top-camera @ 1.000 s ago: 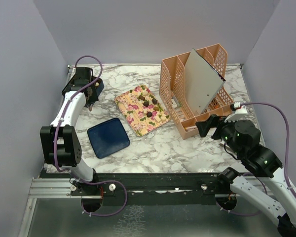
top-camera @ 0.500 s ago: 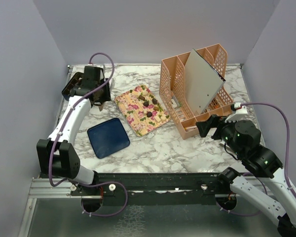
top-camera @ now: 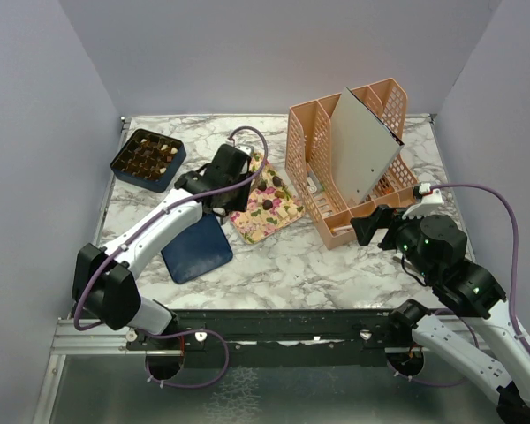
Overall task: Pack the chocolate
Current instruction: Pick up the fake chocolate from the plate.
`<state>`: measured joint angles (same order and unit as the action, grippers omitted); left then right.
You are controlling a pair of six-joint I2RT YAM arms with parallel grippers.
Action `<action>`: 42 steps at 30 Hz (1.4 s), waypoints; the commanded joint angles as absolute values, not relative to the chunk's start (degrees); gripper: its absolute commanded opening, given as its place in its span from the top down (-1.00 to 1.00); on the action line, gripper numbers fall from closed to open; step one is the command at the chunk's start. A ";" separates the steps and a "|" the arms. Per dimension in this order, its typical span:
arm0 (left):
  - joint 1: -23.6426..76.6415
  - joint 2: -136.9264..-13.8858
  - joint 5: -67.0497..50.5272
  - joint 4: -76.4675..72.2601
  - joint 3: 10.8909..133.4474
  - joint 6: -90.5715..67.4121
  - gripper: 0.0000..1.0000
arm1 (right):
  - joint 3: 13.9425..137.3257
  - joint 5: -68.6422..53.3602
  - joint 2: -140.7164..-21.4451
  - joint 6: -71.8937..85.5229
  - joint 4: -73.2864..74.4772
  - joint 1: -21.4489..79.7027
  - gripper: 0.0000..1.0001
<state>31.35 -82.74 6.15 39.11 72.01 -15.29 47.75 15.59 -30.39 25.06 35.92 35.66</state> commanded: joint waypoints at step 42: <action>43.31 -88.93 20.02 44.03 72.10 -19.08 0.20 | 47.59 15.93 -30.04 25.74 35.86 35.77 -0.97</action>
